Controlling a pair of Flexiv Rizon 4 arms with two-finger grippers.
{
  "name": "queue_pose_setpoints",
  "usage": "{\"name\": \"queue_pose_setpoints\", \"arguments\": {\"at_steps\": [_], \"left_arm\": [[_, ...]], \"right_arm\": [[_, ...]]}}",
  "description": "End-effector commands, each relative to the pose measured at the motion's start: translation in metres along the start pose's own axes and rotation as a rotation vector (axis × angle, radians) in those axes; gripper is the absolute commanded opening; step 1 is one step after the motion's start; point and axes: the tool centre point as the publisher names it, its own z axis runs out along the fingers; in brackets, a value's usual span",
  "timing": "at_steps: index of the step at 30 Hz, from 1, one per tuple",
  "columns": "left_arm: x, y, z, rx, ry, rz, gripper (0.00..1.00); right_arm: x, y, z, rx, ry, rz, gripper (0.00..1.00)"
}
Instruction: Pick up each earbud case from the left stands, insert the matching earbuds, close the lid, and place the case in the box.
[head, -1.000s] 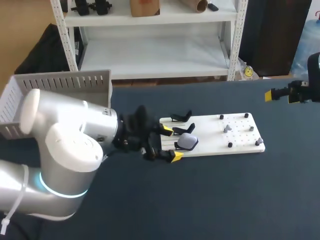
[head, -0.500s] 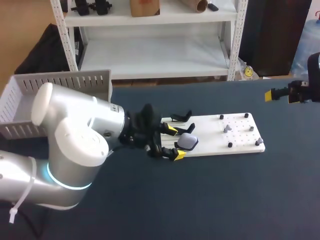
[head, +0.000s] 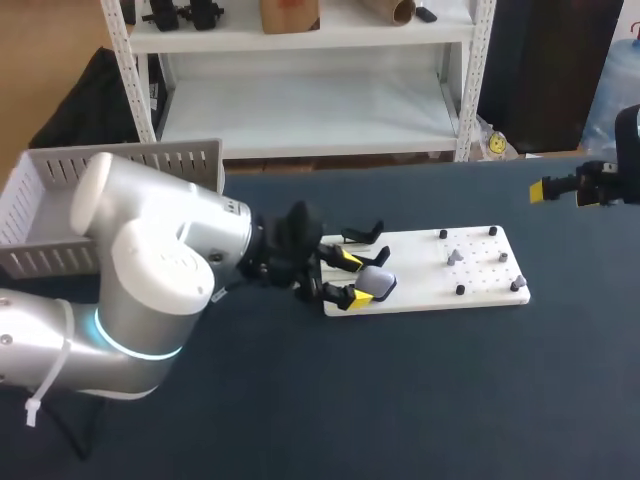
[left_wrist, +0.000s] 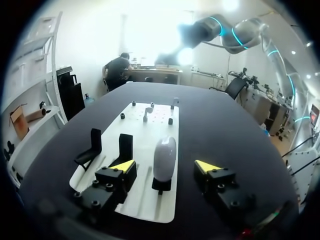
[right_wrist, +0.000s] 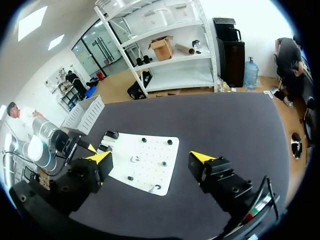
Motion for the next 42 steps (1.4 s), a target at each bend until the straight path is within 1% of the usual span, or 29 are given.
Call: {"name": "queue_pose_setpoints", "arguments": {"at_steps": [1, 5, 8, 10, 14, 19, 21, 23, 27, 28, 29, 31, 32, 33, 42], "left_arm": [[0.003, 0.007, 0.008, 0.020, -0.012, -0.003, 0.68], [0.005, 0.007, 0.013, 0.034, -0.012, -0.004, 0.64], [0.005, 0.008, 0.014, 0.039, -0.012, -0.003, 0.59], [0.005, 0.008, 0.016, 0.043, -0.012, -0.005, 0.58], [0.004, 0.008, 0.018, 0.048, -0.016, -0.007, 0.50], [0.005, 0.009, 0.021, 0.056, -0.021, -0.008, 0.49], [0.005, 0.009, 0.022, 0.058, -0.022, -0.010, 0.46], [0.006, 0.008, 0.023, 0.061, -0.022, -0.012, 0.40], [0.006, 0.008, 0.023, 0.065, -0.023, -0.010, 0.35], [0.006, 0.008, 0.023, 0.066, -0.024, -0.010, 0.32], [0.005, 0.008, 0.022, 0.066, -0.026, -0.009, 0.24], [0.004, 0.006, 0.022, 0.068, -0.028, -0.007, 0.15], [0.004, 0.006, 0.022, 0.069, -0.029, -0.006, 0.05], [0.004, 0.005, 0.021, 0.070, -0.029, -0.005, 0.00], [0.000, 0.003, 0.016, 0.075, -0.039, 0.004, 0.00]], "right_arm": [[0.000, 0.000, 0.000, 0.001, 0.001, 0.000, 1.00], [0.000, 0.000, 0.000, 0.001, 0.001, 0.000, 1.00], [0.000, 0.000, 0.000, 0.001, 0.001, 0.000, 1.00], [0.000, 0.000, 0.000, 0.001, 0.001, 0.000, 1.00], [0.000, 0.000, 0.000, 0.001, 0.001, 0.000, 1.00], [0.000, 0.000, 0.000, 0.001, 0.001, 0.000, 1.00], [0.000, 0.000, 0.000, 0.001, 0.001, 0.000, 1.00], [0.000, 0.000, 0.000, 0.001, 0.001, 0.000, 1.00], [0.000, 0.000, 0.000, 0.001, 0.001, 0.000, 1.00], [0.000, 0.000, 0.000, 0.001, 0.001, 0.000, 1.00], [0.000, 0.000, 0.000, 0.001, 0.001, 0.000, 1.00], [0.000, 0.000, 0.000, 0.001, 0.001, 0.000, 1.00], [0.000, 0.000, 0.000, 0.001, 0.001, 0.000, 1.00], [0.000, 0.000, 0.000, 0.001, 0.001, 0.000, 1.00], [0.000, 0.000, 0.000, 0.001, 0.001, 0.000, 1.00]]}}
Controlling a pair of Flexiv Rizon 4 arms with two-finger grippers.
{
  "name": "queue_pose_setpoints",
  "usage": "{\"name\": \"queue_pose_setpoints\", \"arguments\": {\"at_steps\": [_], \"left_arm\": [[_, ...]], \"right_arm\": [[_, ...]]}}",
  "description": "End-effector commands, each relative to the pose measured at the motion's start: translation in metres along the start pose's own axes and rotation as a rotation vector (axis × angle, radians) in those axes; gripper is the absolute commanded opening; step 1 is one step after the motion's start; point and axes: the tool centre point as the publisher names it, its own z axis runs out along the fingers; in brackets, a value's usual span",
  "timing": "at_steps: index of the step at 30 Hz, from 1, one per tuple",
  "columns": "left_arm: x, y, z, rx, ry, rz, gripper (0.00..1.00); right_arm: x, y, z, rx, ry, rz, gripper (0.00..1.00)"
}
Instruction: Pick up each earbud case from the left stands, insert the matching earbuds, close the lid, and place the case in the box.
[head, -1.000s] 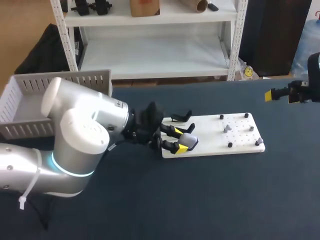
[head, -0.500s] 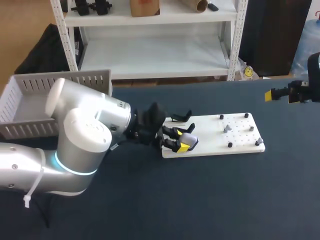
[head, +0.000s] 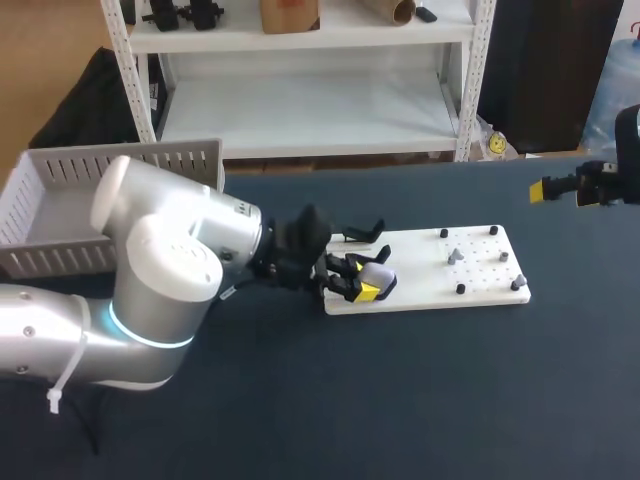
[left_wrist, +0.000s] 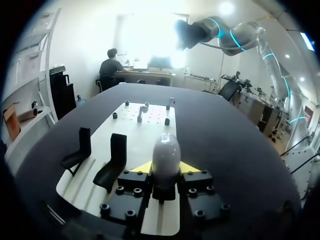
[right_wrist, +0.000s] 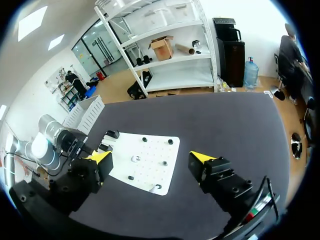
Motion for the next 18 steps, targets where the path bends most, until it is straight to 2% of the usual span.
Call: {"name": "queue_pose_setpoints", "arguments": {"at_steps": [1, 7, 18], "left_arm": [[-0.004, -0.001, -0.006, 0.002, -0.017, 0.008, 0.00], [-0.018, -0.008, -0.019, -0.002, -0.030, 0.017, 0.00], [-0.054, -0.017, -0.035, -0.088, -0.057, 0.039, 0.00]], "right_arm": [[0.000, 0.000, 0.000, 0.001, 0.001, 0.000, 1.00], [0.000, 0.000, 0.000, 0.001, 0.001, 0.000, 1.00], [0.000, 0.000, 0.000, 0.001, 0.001, 0.000, 1.00]]}}
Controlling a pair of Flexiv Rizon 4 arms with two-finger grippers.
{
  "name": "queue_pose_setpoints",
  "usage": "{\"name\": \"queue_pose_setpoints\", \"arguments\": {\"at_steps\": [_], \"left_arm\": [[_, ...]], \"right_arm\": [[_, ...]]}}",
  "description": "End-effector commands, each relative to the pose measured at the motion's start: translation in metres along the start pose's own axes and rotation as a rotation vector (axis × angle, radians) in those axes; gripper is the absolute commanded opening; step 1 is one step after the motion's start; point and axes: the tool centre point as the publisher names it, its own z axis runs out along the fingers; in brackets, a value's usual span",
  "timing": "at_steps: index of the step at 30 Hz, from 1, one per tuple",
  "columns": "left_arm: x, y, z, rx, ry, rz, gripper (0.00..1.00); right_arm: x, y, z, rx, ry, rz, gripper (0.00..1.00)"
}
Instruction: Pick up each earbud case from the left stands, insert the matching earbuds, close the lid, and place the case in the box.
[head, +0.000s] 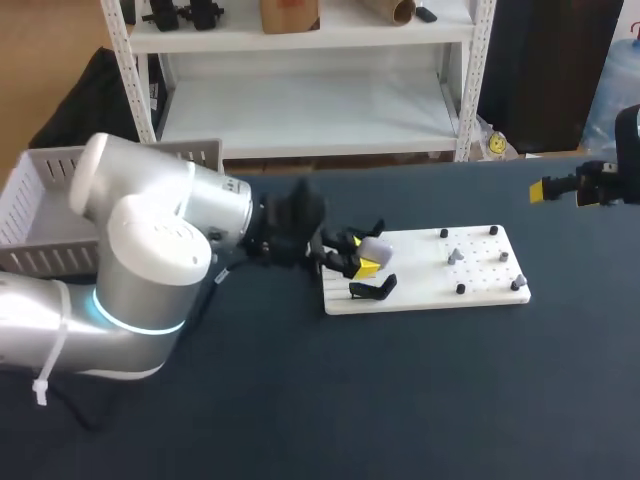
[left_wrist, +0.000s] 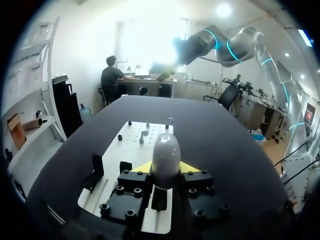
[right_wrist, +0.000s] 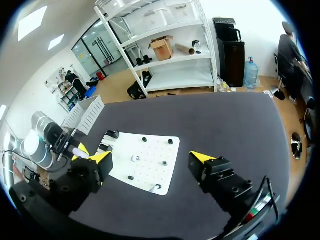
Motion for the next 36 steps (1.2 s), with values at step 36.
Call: {"name": "queue_pose_setpoints", "arguments": {"at_steps": [36], "left_arm": [[-0.057, 0.027, 0.031, -0.033, -0.075, 0.108, 0.00]], "right_arm": [[0.049, 0.131, 0.056, -0.123, 0.193, -0.141, 1.00]]}}
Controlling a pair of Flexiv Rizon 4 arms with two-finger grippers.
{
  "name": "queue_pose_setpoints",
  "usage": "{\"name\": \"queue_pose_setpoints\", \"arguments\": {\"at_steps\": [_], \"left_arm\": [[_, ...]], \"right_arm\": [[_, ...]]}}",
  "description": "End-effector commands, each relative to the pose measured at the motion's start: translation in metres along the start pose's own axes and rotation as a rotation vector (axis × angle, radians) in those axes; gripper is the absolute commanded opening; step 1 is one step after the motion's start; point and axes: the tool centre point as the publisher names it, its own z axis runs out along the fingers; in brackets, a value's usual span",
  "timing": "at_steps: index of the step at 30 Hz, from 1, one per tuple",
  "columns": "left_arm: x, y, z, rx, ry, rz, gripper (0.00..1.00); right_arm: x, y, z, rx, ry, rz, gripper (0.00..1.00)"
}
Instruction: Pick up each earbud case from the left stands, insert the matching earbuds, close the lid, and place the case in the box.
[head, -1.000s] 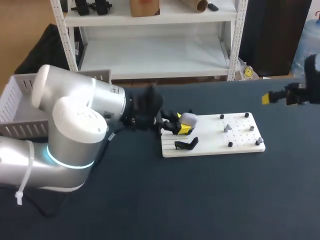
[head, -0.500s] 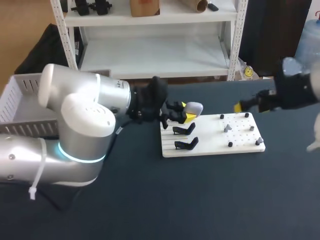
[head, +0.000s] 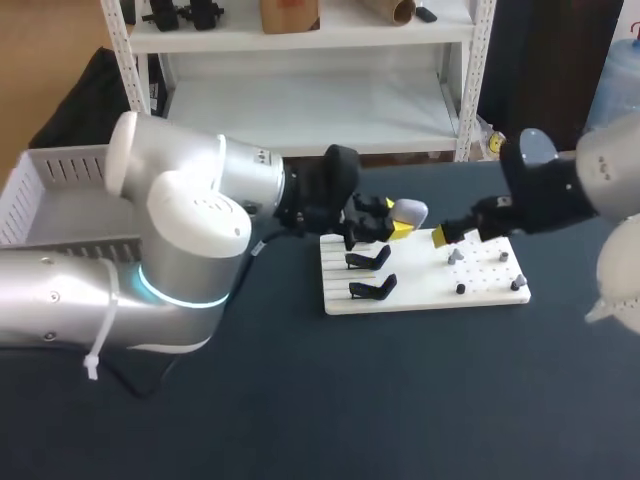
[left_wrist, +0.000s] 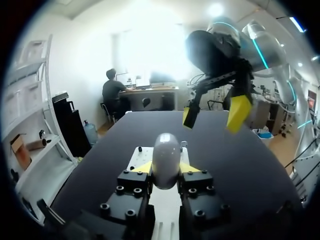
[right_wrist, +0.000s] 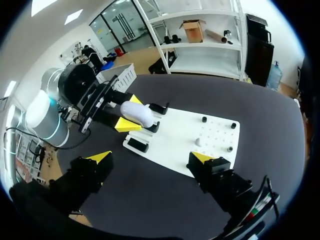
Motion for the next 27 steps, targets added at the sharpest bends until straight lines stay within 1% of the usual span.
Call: {"name": "queue_pose_setpoints", "arguments": {"at_steps": [1, 7, 15, 27], "left_arm": [[-0.003, -0.005, 0.002, 0.007, -0.013, 0.012, 0.00], [-0.006, -0.019, 0.002, 0.019, -0.025, 0.033, 0.00], [-0.010, -0.025, -0.001, 0.021, -0.038, 0.049, 0.00], [-0.008, -0.033, 0.001, 0.039, -0.052, 0.056, 0.00]], "right_arm": [[-0.007, -0.003, 0.010, -0.014, 0.012, -0.001, 1.00], [-0.012, -0.004, 0.012, -0.011, 0.020, -0.006, 1.00], [-0.015, -0.005, 0.012, -0.006, 0.021, -0.007, 1.00], [-0.021, -0.006, 0.008, 0.003, 0.011, -0.012, 1.00]]}}
